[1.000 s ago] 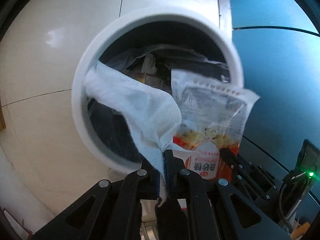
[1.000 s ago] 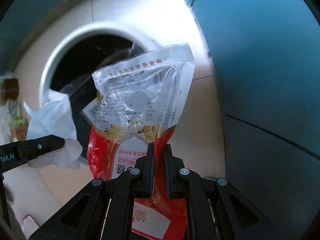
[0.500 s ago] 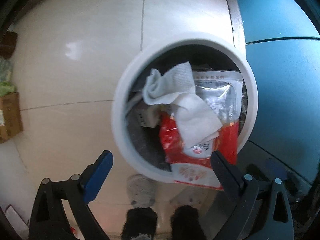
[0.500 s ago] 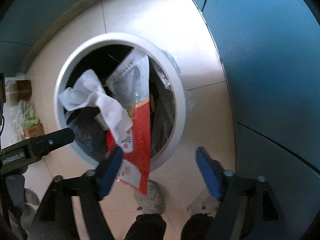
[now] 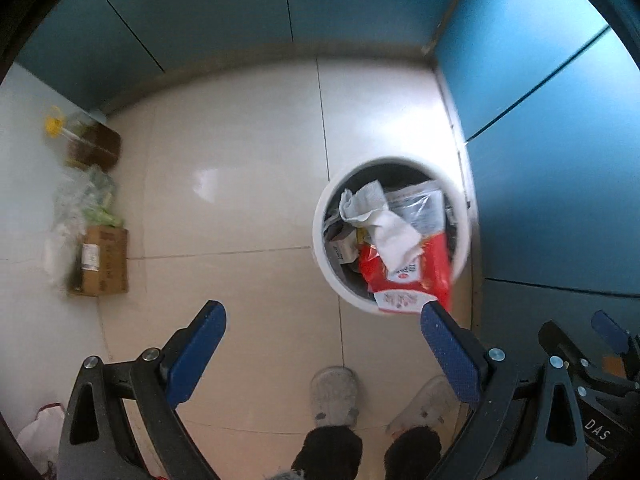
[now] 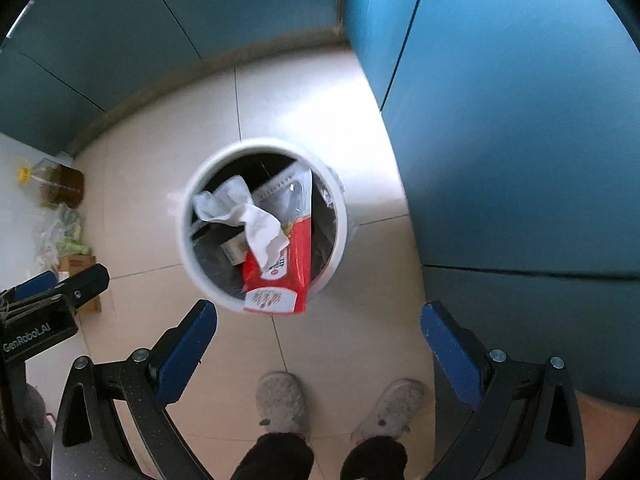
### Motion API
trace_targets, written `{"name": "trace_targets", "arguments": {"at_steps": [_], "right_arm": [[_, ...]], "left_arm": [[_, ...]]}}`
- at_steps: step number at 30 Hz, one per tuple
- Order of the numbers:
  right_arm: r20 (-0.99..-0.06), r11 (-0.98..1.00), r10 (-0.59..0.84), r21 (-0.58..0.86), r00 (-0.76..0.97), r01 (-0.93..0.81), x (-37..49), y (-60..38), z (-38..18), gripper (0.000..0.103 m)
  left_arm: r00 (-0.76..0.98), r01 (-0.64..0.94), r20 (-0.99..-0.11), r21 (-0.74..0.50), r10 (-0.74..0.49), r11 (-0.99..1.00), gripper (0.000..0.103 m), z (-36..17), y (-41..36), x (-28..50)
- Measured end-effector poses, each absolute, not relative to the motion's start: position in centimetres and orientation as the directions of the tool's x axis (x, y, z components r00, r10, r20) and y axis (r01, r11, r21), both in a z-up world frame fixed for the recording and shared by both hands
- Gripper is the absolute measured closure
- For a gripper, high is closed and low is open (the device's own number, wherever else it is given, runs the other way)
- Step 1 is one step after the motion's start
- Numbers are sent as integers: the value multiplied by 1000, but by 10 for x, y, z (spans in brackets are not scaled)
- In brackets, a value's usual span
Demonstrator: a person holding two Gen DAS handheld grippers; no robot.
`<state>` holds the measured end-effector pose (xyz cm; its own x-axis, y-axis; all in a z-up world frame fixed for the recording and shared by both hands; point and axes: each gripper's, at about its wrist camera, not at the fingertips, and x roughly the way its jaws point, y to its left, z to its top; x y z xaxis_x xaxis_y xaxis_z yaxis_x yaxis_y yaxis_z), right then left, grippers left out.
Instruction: Collect trash
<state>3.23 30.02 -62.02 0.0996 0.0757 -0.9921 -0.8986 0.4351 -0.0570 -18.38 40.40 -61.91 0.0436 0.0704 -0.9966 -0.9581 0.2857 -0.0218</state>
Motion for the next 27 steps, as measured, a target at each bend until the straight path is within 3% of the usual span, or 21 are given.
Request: {"name": "trace_targets", "arguments": {"at_steps": [14, 27], "right_arm": [[-932, 434, 302, -51, 198, -899, -17, 197, -330, 0], [-861, 315, 491, 34, 132, -949, -46, 79, -143, 0]], "left_arm": [[127, -953, -947, -34, 296, 301, 4, -358, 296, -220], [206, -963, -888, -110, 411, 245, 4, -212, 170, -241]]}}
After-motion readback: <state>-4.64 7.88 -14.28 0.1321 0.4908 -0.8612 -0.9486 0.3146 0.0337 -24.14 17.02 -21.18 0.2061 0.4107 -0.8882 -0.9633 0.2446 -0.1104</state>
